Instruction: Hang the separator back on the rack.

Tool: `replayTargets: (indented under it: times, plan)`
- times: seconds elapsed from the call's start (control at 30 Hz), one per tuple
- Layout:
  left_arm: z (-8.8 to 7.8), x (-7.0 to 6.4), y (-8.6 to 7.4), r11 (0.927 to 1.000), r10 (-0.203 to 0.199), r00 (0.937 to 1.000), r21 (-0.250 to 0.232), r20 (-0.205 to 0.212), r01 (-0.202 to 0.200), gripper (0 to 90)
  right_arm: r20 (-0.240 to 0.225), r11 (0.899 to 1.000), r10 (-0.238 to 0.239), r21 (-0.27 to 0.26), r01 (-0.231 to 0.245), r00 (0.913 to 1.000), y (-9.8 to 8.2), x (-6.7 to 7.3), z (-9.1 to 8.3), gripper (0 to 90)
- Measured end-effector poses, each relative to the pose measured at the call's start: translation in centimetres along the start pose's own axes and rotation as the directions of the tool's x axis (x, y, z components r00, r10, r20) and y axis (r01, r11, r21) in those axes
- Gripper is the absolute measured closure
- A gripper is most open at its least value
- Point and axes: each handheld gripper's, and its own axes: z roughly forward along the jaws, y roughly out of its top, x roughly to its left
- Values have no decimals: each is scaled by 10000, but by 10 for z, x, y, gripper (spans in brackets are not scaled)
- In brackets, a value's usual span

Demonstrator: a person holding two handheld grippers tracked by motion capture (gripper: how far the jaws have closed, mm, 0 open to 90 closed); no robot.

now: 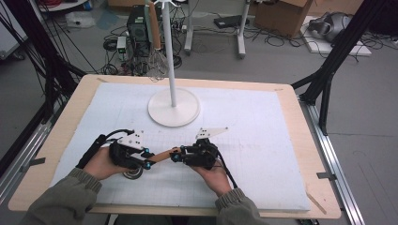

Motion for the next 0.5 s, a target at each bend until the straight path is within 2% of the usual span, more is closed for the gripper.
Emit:
replayTargets:
  times: [0.23, 0.5]
  plan:
    - [-5, -1, 1, 9997, 35, 9997, -237, 232, -29, 692, -807, 9994, -94, -342, 67, 9967, 4, 2, -4, 732]
    - [-9, 1, 6, 9984, -56, 9973, -555, 727, 96, 686, -1104, 9972, -573, -544, 515, 9922, 14, 9, -9, 755]
